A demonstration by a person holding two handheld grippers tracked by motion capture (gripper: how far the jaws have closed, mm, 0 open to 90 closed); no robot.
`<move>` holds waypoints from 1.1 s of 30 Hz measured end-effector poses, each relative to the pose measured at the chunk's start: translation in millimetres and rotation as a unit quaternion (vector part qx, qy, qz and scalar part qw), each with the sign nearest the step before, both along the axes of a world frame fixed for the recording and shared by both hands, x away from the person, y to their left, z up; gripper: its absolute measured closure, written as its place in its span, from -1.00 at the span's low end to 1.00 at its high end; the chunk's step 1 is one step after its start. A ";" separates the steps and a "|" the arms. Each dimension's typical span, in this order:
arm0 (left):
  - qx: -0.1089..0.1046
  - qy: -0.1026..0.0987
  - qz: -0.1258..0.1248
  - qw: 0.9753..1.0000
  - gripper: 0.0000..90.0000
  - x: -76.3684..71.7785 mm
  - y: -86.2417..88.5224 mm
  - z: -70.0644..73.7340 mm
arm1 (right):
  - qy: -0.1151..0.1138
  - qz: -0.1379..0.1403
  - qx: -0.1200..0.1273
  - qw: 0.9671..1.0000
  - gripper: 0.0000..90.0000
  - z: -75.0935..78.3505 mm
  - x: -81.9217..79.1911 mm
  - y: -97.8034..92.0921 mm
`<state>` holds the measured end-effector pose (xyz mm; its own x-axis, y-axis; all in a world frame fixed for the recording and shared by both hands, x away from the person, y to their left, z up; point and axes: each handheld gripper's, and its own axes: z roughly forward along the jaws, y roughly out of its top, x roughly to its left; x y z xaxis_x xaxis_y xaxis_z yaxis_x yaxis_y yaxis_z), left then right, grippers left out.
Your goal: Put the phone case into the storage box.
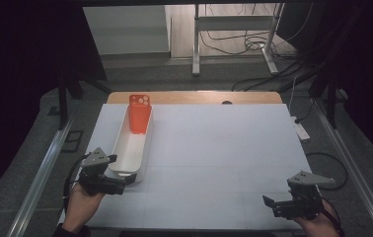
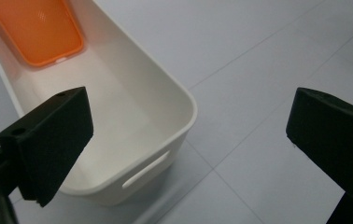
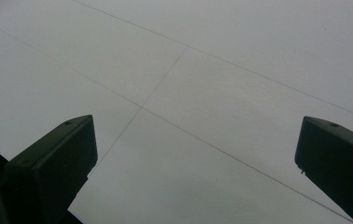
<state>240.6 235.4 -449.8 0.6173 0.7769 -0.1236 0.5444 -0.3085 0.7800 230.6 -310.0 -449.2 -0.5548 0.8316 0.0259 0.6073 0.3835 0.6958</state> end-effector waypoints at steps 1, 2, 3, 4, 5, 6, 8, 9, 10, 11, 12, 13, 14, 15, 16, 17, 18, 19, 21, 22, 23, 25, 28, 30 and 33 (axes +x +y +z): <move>0.000 0.000 0.000 1.000 -0.97 0.0 0.0 0.0 | 0.000 0.000 0.000 1.000 -1.00 0.0 0.0 0.1; 0.002 0.002 0.002 1.000 -0.97 -2.0 0.7 -0.9 | 0.001 0.000 0.000 1.000 -1.00 0.0 0.0 0.1; 0.002 0.003 0.001 1.000 -0.97 -3.1 0.9 -1.4 | 0.001 0.000 0.000 1.000 -1.00 0.0 0.0 0.1; 0.004 0.003 0.002 1.000 -0.97 -3.9 1.1 -1.7 | 0.000 0.000 0.000 1.000 -1.00 0.0 0.0 0.1; 0.005 0.004 0.003 1.000 -0.97 -5.0 1.4 -2.2 | 0.000 0.000 0.000 1.000 -1.00 0.0 0.0 0.1; 0.006 0.004 0.003 1.000 -0.97 -5.8 1.4 -2.7 | 0.001 0.000 0.000 1.000 -1.00 0.0 0.1 0.0; 0.010 0.006 0.004 1.000 -0.97 -8.5 2.1 -3.9 | 0.001 0.000 0.001 1.000 -1.00 0.0 0.1 -0.1; 0.011 0.007 0.004 1.000 -0.97 -9.4 2.4 -4.4 | 0.001 -0.001 0.001 1.000 -1.00 0.0 0.1 -0.1; 0.012 0.008 0.006 1.000 -0.97 -10.6 3.1 -5.0 | 0.001 0.000 0.001 1.000 -1.00 0.0 0.1 -0.1; 0.010 0.009 0.006 1.000 -0.97 -11.5 3.7 -5.5 | 0.001 -0.001 0.000 1.000 -1.00 0.0 0.1 -0.1; 0.010 0.009 0.006 1.000 -0.97 -11.5 3.7 -5.5 | 0.001 -0.001 0.000 1.000 -1.00 0.0 0.1 -0.1; 0.010 0.011 0.006 1.000 -0.97 -12.4 4.4 -5.8 | 0.001 -0.001 0.001 1.000 -1.00 0.0 0.1 -0.1; 0.009 0.012 0.007 1.000 -0.97 -13.7 5.3 -6.6 | 0.001 -0.001 0.001 1.000 -1.00 0.0 0.1 -0.1; 0.009 0.013 0.008 1.000 -0.97 -14.7 6.0 -7.1 | 0.001 -0.001 0.000 1.000 -1.00 0.0 0.1 -0.1; 0.009 0.014 0.008 1.000 -0.97 -15.8 6.8 -7.8 | 0.001 -0.001 0.001 1.000 -1.00 0.0 0.1 -0.1; 0.009 0.014 0.009 1.000 -0.97 -16.9 7.5 -8.3 | 0.000 -0.001 0.001 1.000 -1.00 0.0 0.1 -0.1; 0.009 0.016 0.010 1.000 -0.97 -18.8 8.8 -9.1 | 0.001 -0.001 0.001 1.000 -1.00 0.0 0.1 -0.1; 0.009 0.017 0.011 1.000 -0.97 -19.7 9.1 -9.4 | 0.001 -0.001 0.001 1.000 -1.00 0.0 0.1 -0.1; 0.007 0.020 0.012 1.000 -0.97 -22.0 10.5 -10.5 | 0.001 -0.001 0.000 1.000 -1.00 0.0 0.1 -0.1; 0.008 0.022 0.012 1.000 -0.97 -22.9 11.1 -11.2 | 0.001 -0.001 0.000 1.000 -1.00 -0.1 0.1 0.0; 0.008 0.022 0.012 1.000 -0.97 -22.9 11.1 -11.2 | 0.001 -0.001 0.000 1.000 -1.00 -0.1 0.1 0.0; 0.010 0.025 0.013 1.000 -0.97 -25.1 12.4 -12.7 | 0.001 -0.001 0.000 1.000 -1.00 -0.1 0.2 0.0; 0.011 0.026 0.015 0.999 -0.97 -28.2 14.1 -13.3 | 0.001 -0.002 0.000 1.000 -1.00 -0.1 0.2 0.0; 0.012 0.027 0.016 0.999 -0.98 -30.1 15.2 -14.0 | 0.001 -0.002 0.000 1.000 -1.00 -0.3 0.3 0.2; 0.012 0.031 0.017 0.999 -0.98 -32.8 16.8 -15.4 | 0.002 -0.002 0.000 1.000 -1.00 -0.1 0.3 0.2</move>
<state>207.8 252.3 -465.2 0.5819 0.8008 -0.1417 0.6027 -0.3077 0.7362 230.9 -309.8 -449.4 -0.5518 0.8335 0.0271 0.6110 0.3820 0.6933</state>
